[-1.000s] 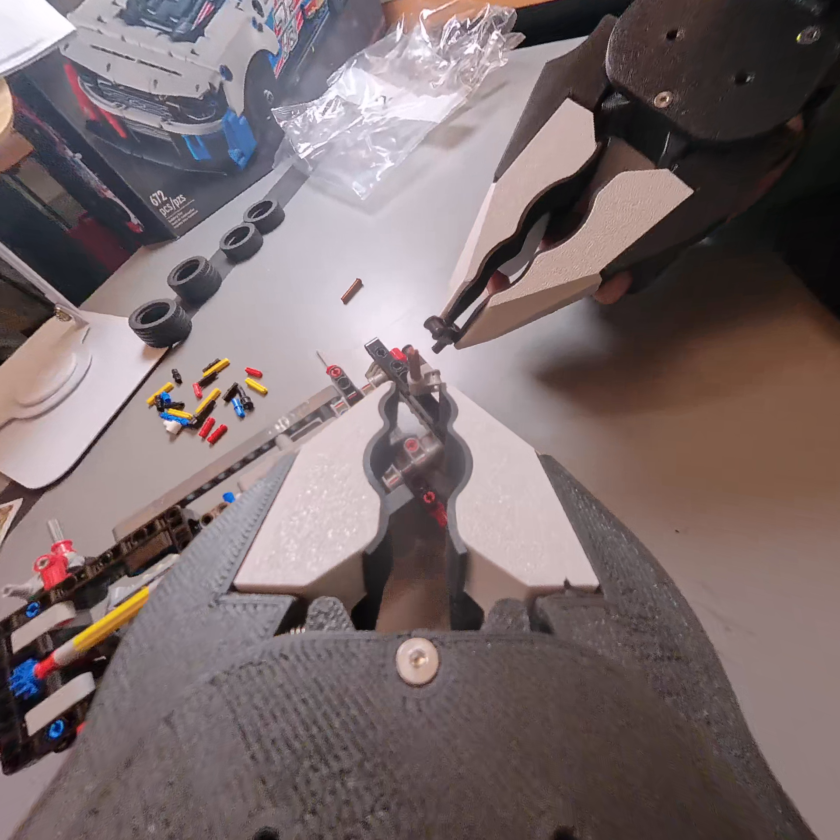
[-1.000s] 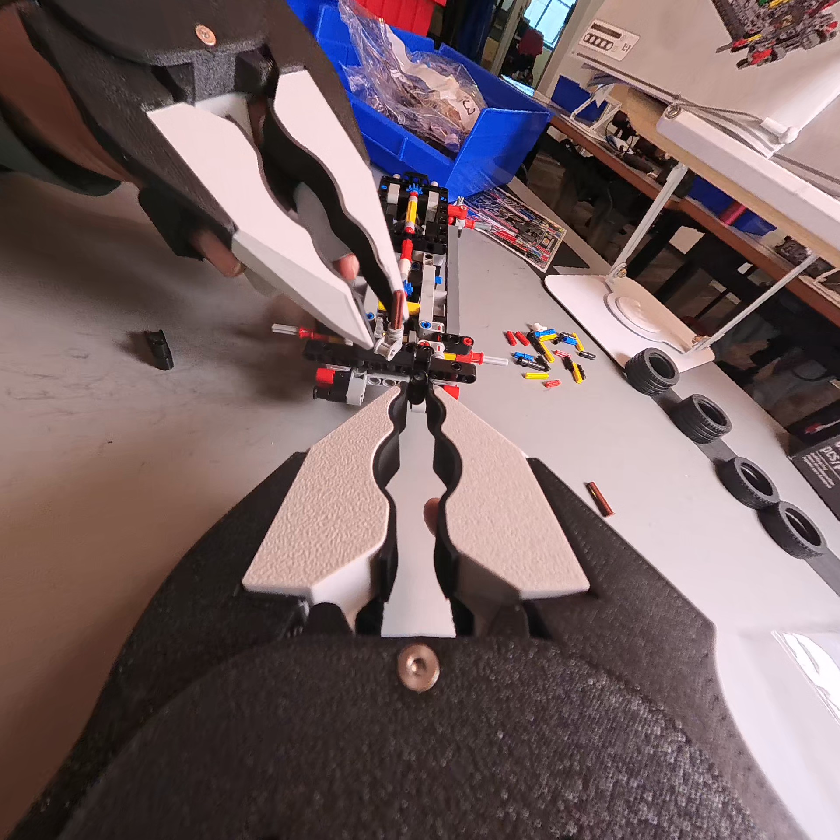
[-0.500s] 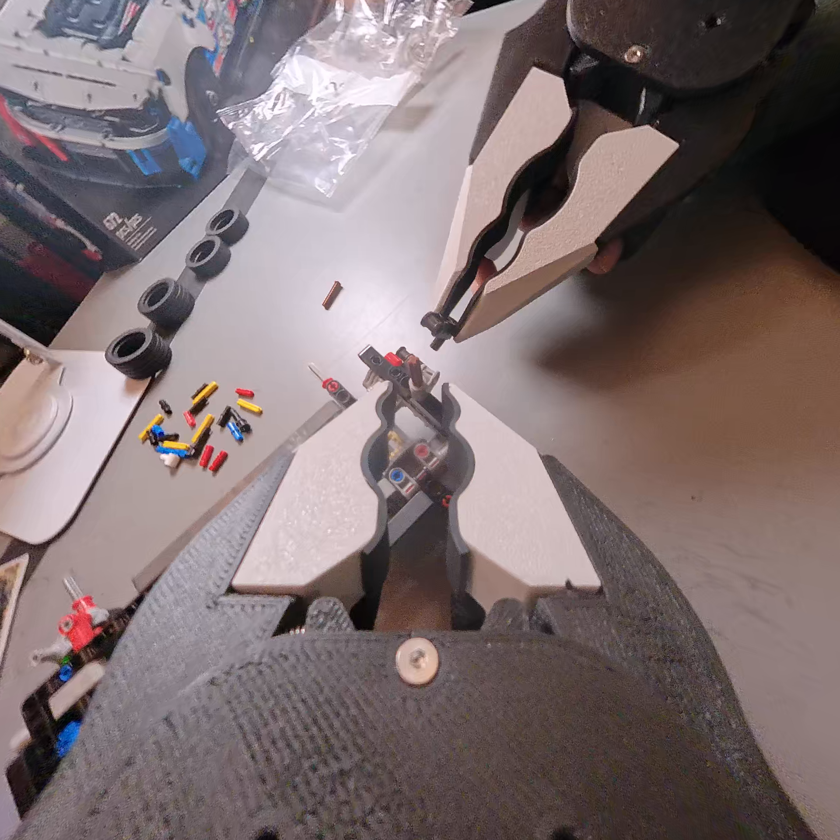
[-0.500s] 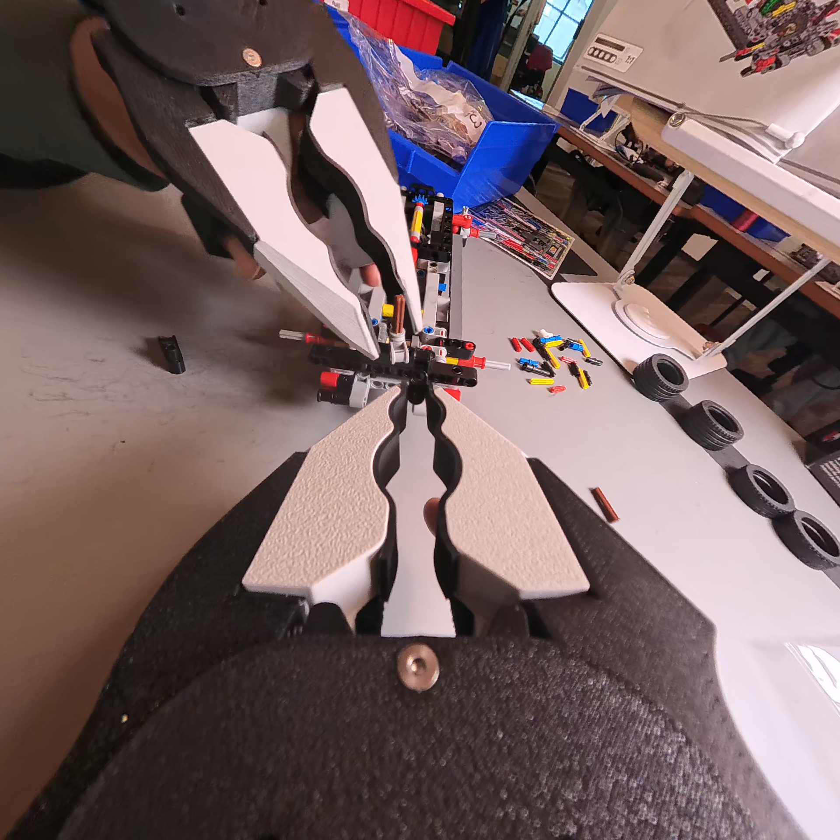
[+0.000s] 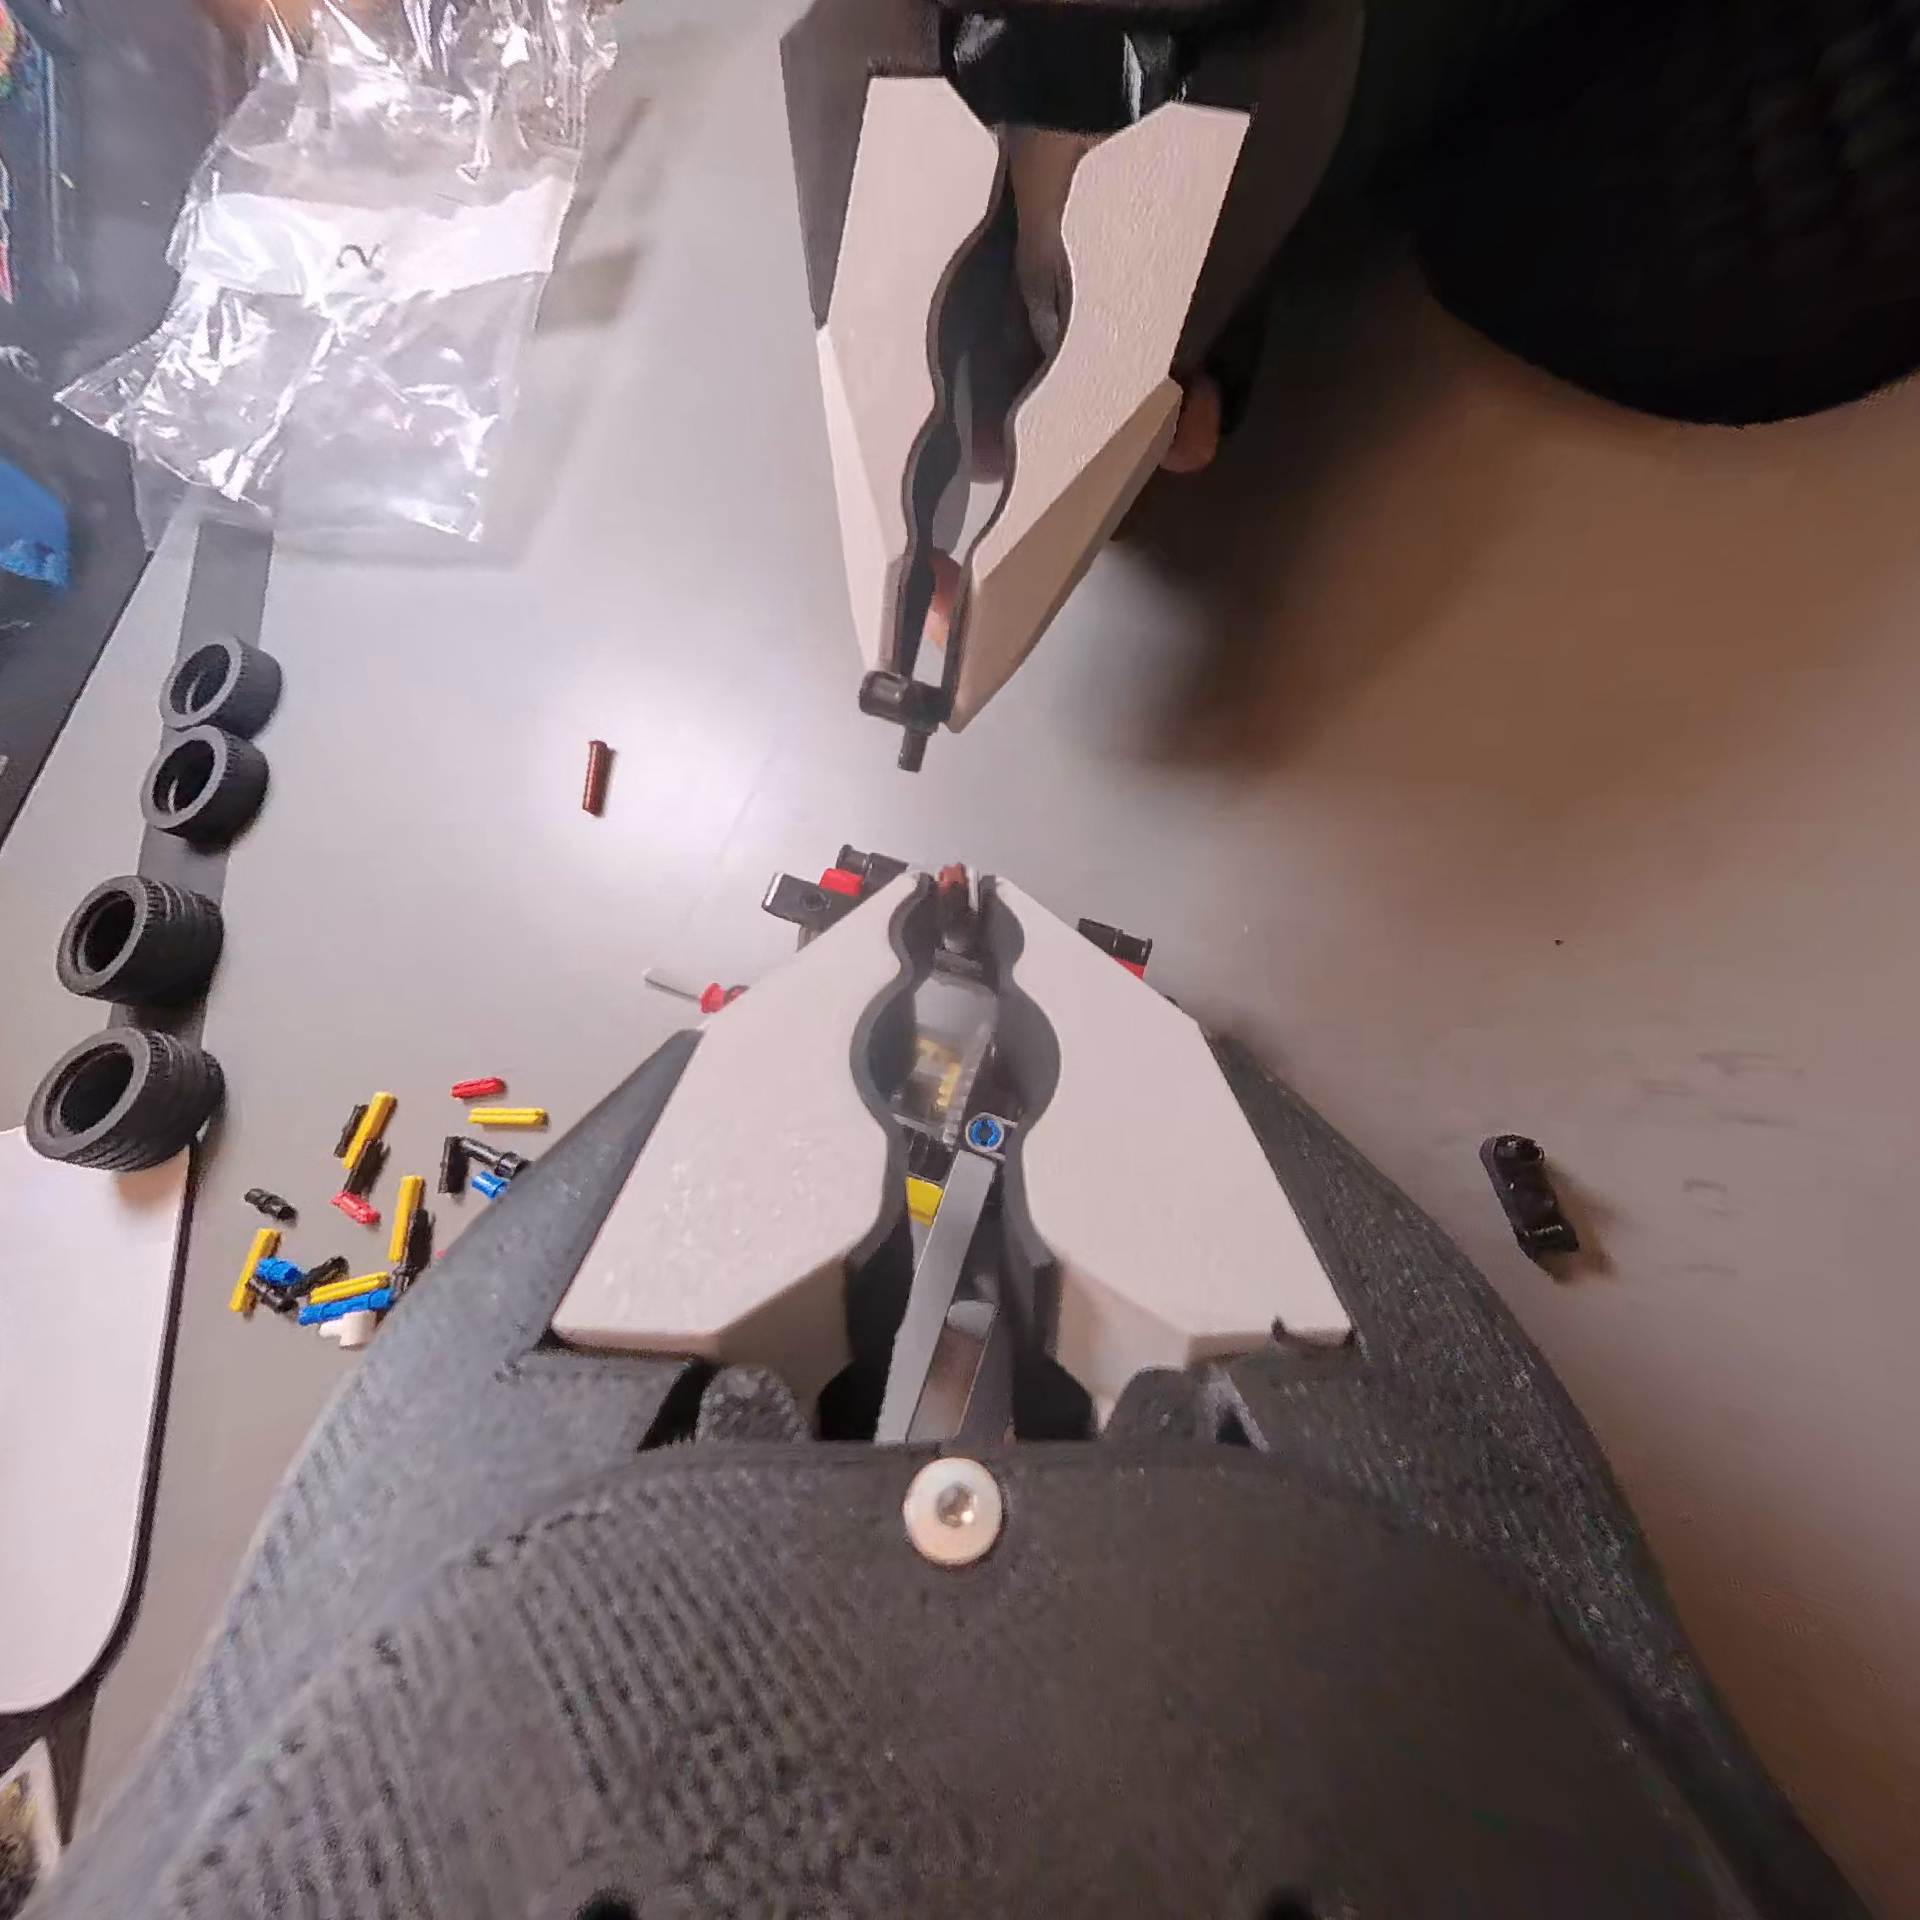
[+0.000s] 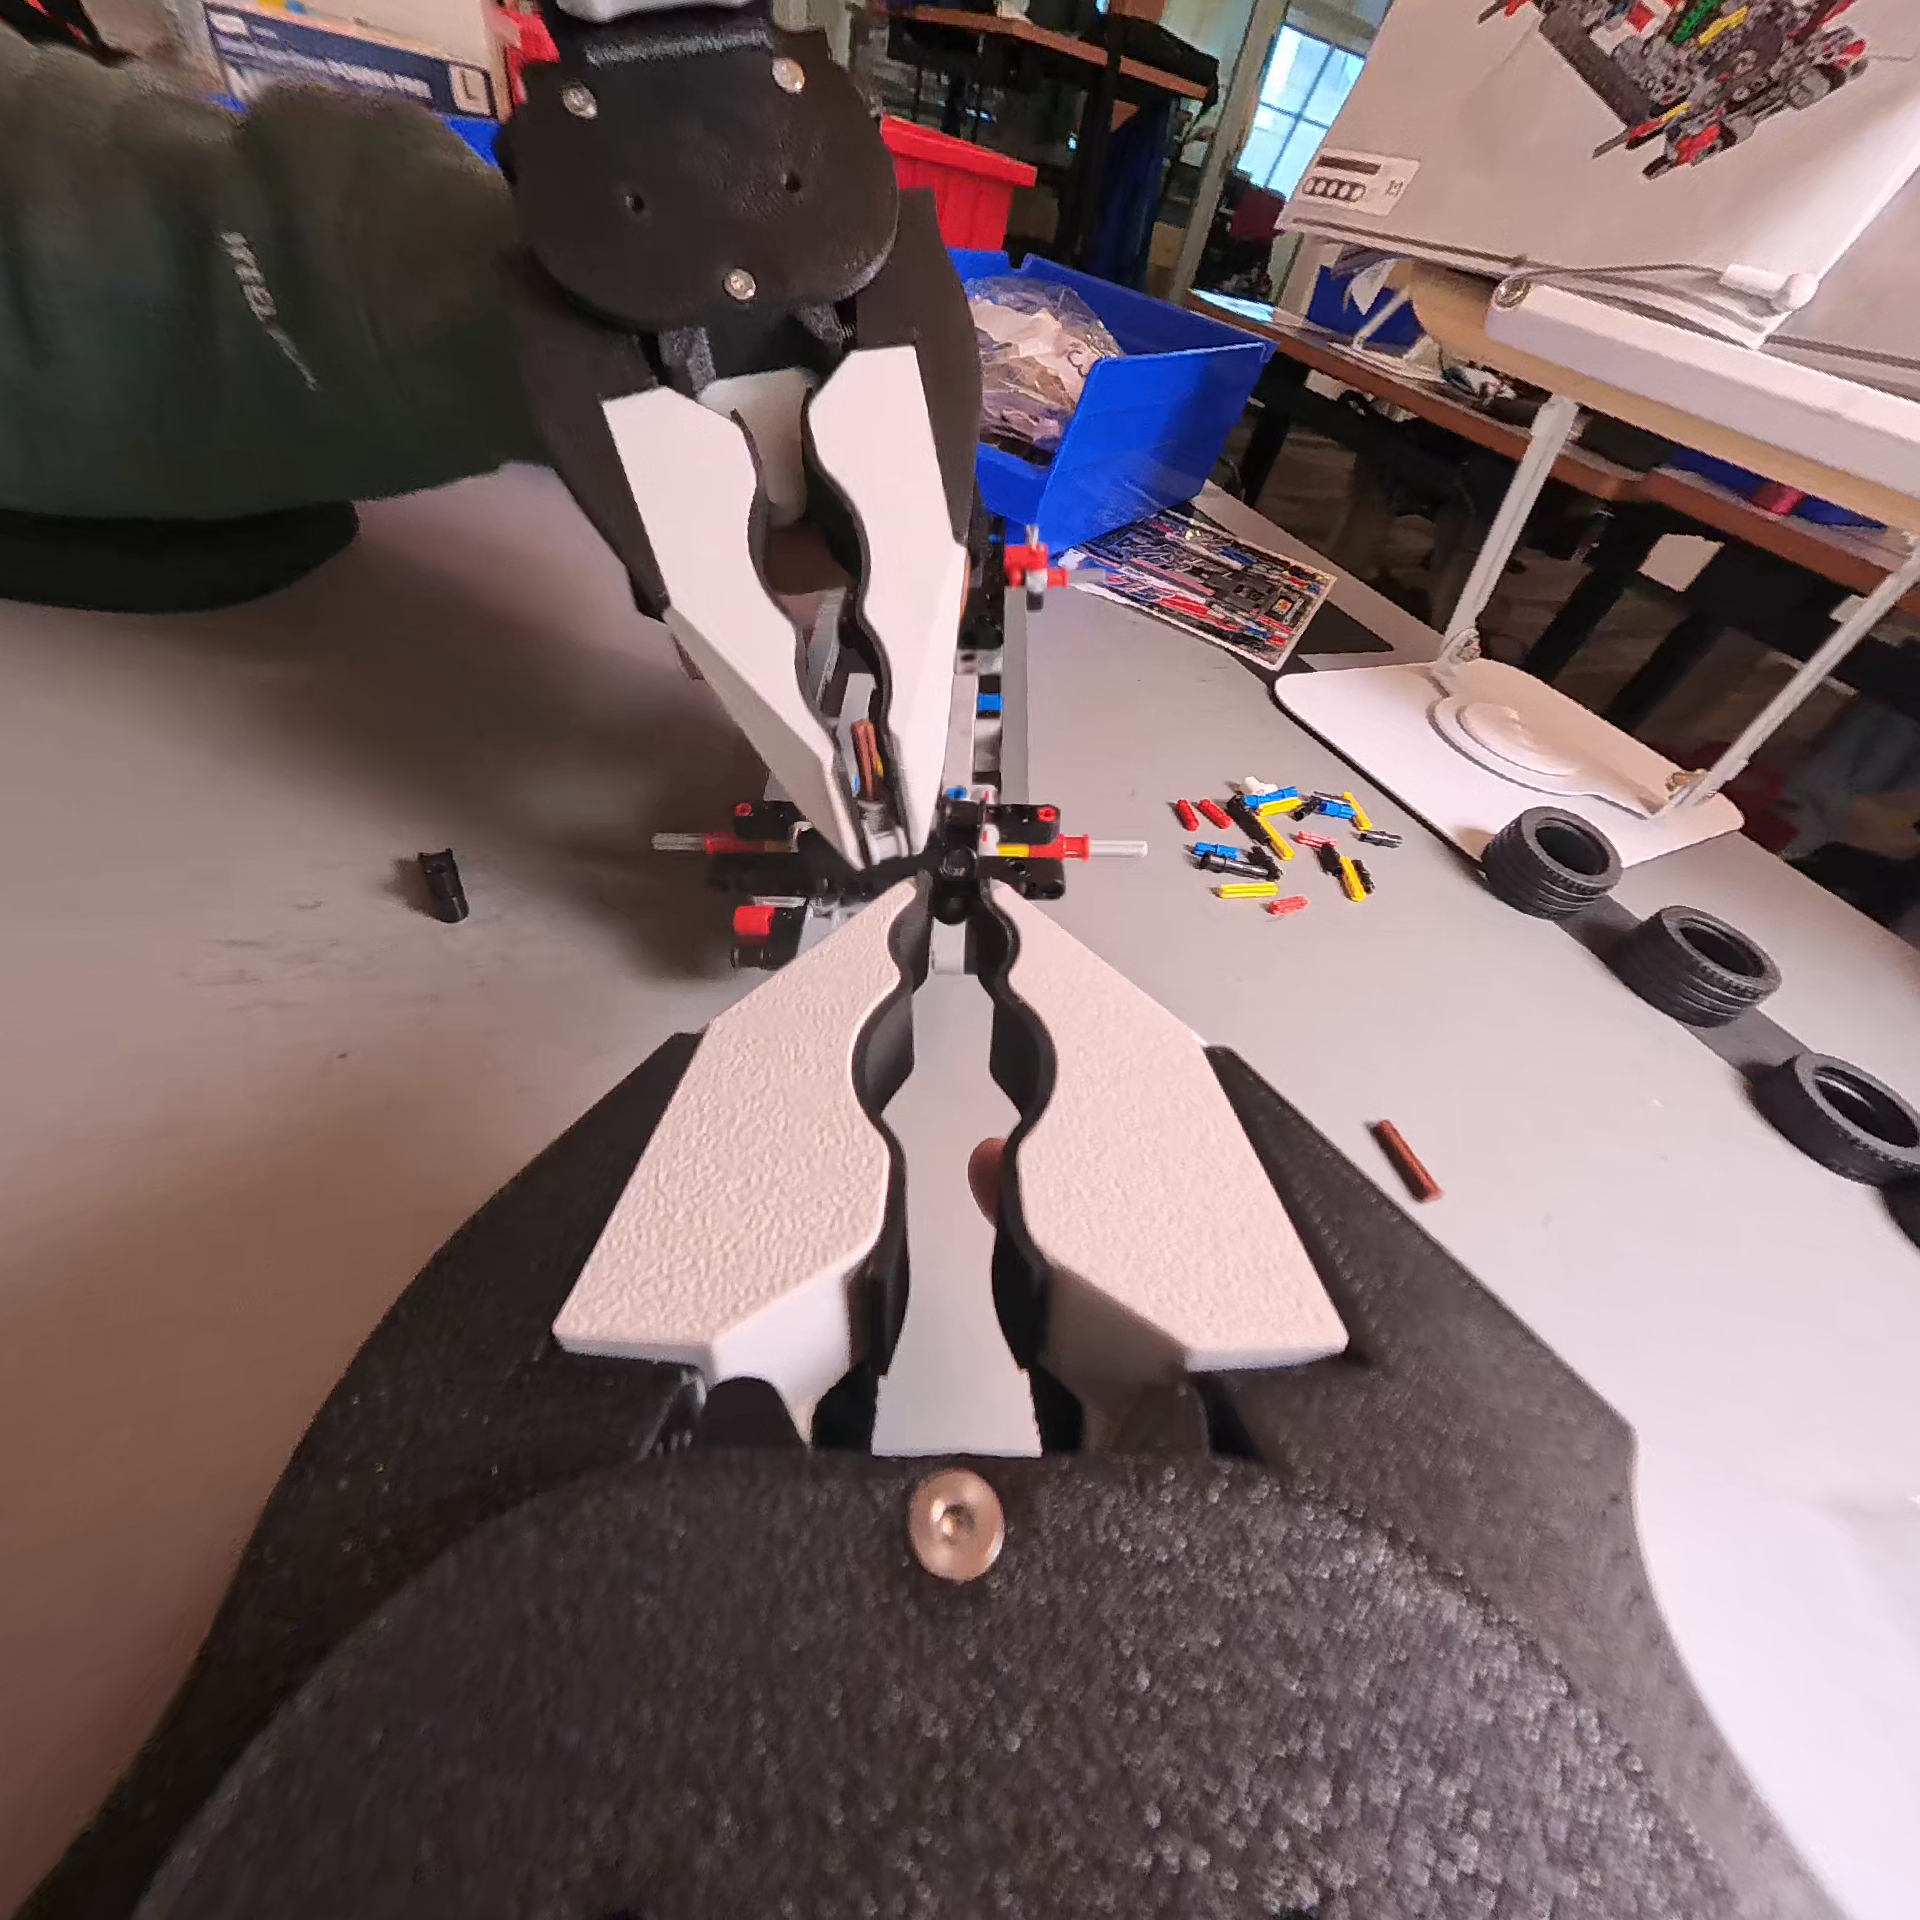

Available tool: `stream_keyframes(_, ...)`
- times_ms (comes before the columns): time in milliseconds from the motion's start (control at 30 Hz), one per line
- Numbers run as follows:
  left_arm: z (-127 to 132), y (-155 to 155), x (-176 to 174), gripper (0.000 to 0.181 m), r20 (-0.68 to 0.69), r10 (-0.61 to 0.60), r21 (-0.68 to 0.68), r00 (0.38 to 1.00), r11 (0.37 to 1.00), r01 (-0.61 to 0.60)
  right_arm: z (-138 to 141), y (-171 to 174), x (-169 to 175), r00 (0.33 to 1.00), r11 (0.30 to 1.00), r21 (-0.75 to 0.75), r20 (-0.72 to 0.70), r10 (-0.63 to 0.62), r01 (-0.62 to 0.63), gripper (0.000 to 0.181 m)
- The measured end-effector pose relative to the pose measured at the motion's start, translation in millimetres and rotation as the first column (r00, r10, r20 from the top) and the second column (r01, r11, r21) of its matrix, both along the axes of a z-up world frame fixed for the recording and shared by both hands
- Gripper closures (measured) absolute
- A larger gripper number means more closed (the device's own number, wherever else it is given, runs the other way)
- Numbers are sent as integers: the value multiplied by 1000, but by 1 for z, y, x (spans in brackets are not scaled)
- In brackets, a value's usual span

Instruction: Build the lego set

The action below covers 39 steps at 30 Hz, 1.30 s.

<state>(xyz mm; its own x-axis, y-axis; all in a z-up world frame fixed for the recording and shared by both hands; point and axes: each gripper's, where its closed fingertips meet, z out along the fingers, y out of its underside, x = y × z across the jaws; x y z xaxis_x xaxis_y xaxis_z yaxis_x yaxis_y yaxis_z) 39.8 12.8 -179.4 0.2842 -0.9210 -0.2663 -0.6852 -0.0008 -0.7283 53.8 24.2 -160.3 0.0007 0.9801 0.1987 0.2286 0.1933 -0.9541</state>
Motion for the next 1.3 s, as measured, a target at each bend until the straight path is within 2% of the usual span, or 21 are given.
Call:
stream_keyframes(33, 4, -1, 1, 175, 38, -9, -6, 999, 1000, 9, 2, -1, 1, 1000, 1000, -13, -15, 15, -15, 177)
stream_keyframes(167, 37, -7, 6, 175, 288, -36, -23, 957, 999, 45, 21, -14, 4, 985, 986, -111, -131, 113, -127, 177)
stream_keyframes(267, 58, -8, 8, 176, 400, -30, -15, 916, 999, 40, 35, -19, 7, 975, 977, -143, -177, 132, -158, 177)
stream_keyframes(400, 72, -5, 14, 176, 468, -1, -3, 884, 1000, 2, 43, -12, 7, 987, 988, -128, -143, 72, -90, 177)
stream_keyframes(533, 85, -1, 19, 176, 507, 24, 3, 862, 1000, -30, 55, -5, 9, 993, 998, -52, -119, 26, -32, 177)
stream_keyframes(667, 99, 5, 20, 176, 545, 56, 21, 837, 996, -81, 68, -4, 14, 1000, 999, 41, -16, 22, -21, 177)
stream_keyframes(867, 141, 2, 18, 176, 705, 71, 35, 706, 990, -136, 105, -4, 17, 997, 995, 82, 65, 49, -55, 177)
stream_keyframes(967, 160, -5, 12, 176, 792, 73, 35, 606, 986, -165, 127, -10, 16, 995, 994, 68, 47, 86, -89, 177)
stream_keyframes(1100, 169, -16, 2, 176, 865, 81, 19, 496, 981, -194, 137, -18, 7, 990, 990, 24, 24, 139, -140, 178)
stream_keyframes(1300, 166, -28, -8, 176, 885, 90, 12, 456, 976, -216, 134, -24, -8, 982, 983, -30, 40, 182, -181, 177)
